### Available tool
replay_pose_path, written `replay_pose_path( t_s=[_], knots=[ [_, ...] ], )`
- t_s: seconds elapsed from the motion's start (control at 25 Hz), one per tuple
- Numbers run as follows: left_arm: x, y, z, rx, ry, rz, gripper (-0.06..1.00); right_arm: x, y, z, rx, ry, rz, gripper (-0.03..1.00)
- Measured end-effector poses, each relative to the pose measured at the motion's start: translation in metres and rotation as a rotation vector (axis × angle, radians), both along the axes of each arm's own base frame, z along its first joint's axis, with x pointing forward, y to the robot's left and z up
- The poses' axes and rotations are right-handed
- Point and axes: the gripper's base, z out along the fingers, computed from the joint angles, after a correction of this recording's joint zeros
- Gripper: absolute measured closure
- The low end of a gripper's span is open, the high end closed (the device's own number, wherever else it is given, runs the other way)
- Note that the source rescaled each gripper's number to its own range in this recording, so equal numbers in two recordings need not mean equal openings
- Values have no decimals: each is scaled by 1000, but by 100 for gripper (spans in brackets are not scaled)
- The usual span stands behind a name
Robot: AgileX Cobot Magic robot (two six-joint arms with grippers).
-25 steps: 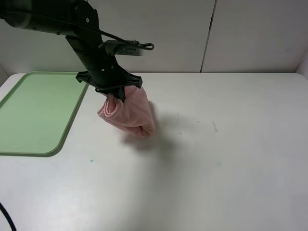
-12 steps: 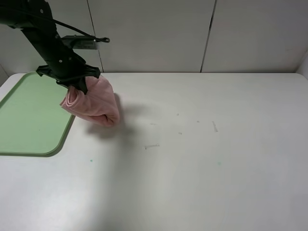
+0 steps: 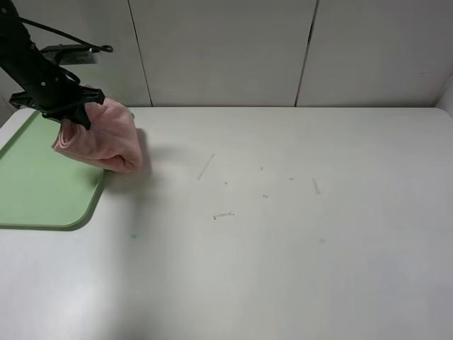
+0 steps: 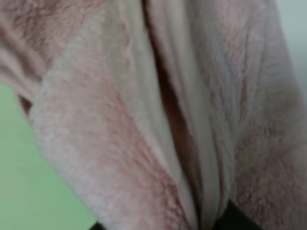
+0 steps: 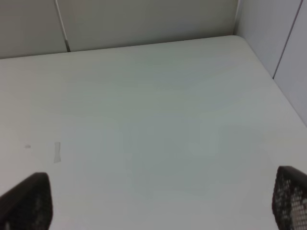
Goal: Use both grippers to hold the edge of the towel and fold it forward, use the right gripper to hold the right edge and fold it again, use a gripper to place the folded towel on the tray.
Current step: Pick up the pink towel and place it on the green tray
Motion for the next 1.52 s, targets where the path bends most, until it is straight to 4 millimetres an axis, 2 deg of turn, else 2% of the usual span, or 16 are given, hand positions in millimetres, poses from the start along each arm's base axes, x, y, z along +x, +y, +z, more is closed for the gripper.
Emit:
replay_pose_path(
  t_s=[0.28, 0.68, 1.08, 1.16, 1.32, 1.4, 1.52],
  knots=[
    [1, 26, -13, 4, 31, 44, 79, 0, 0, 0, 0, 0, 0, -3],
    [-2, 57, -16, 54, 44, 82, 79, 0, 0, 0, 0, 0, 0, -3],
    [-3, 62, -16, 87, 48, 68, 77, 0, 0, 0, 0, 0, 0, -3],
    [-3, 62, -16, 88, 48, 68, 67, 0, 0, 0, 0, 0, 0, -3],
    [-2, 62, -16, 91, 42, 66, 13, 0, 0, 0, 0, 0, 0, -3],
    [-2, 62, -16, 91, 44, 66, 2, 0, 0, 0, 0, 0, 0, -3],
    [-3, 62, -16, 90, 49, 66, -4, 0, 0, 0, 0, 0, 0, -3]
  ],
)
